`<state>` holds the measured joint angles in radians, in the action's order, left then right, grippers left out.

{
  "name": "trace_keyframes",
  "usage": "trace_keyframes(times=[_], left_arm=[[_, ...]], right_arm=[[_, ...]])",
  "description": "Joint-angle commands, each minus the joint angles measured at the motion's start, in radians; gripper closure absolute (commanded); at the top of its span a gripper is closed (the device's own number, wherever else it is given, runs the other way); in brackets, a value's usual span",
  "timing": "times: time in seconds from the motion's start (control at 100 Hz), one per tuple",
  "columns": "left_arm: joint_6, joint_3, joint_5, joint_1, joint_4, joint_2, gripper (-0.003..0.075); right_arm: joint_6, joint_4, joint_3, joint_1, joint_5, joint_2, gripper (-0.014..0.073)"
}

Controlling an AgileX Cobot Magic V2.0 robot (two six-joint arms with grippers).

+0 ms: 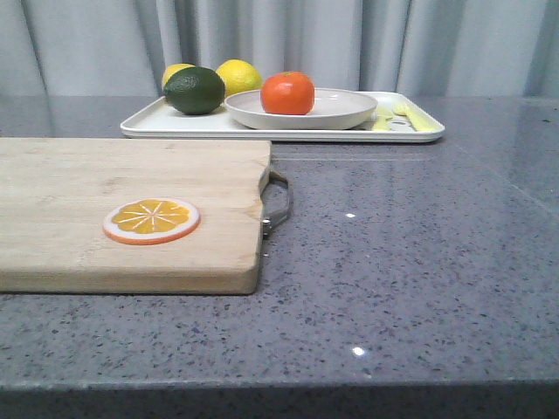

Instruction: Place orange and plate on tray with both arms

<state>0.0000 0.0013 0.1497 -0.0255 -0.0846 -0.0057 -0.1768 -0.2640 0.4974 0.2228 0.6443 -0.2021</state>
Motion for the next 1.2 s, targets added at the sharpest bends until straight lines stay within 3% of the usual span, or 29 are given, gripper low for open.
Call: trace_keyframes(times=[0.0, 0.08, 0.2, 0.32, 0.46, 0.73, 0.98, 1.19], left_arm=[[-0.010, 0.009, -0.077, 0.002, -0.002, -0.033, 0.0741], [-0.010, 0.009, -0.077, 0.002, -0.002, -0.033, 0.0741], [-0.010, 0.009, -0.077, 0.002, -0.002, -0.033, 0.0740], [-0.010, 0.009, -0.077, 0.002, -0.002, -0.033, 0.0740], [-0.010, 0.009, -0.077, 0.002, -0.002, -0.033, 0.0741], [-0.010, 0.009, -0.077, 0.002, -0.002, -0.033, 0.0741], [-0.010, 0.009, -0.077, 0.002, -0.002, -0.033, 0.0740], [-0.010, 0.009, -0.077, 0.002, -0.002, -0.033, 0.0740]], right_arm=[[-0.009, -0.009, 0.025, -0.004, -0.076, -0.010, 0.0633], [-0.006, 0.023, 0.023, -0.005, -0.113, -0.010, 0.0633], [0.030, 0.115, -0.009, -0.005, -0.285, -0.010, 0.0633], [0.113, 0.180, -0.094, -0.016, -0.513, -0.008, 0.0633], [0.234, 0.257, -0.197, -0.090, -0.662, 0.004, 0.0633], [0.281, 0.289, -0.361, -0.206, -0.681, 0.146, 0.0633], [0.281, 0.289, -0.507, -0.224, -0.708, 0.216, 0.0633], [0.281, 0.296, -0.504, -0.224, -0.654, 0.225, 0.0633]])
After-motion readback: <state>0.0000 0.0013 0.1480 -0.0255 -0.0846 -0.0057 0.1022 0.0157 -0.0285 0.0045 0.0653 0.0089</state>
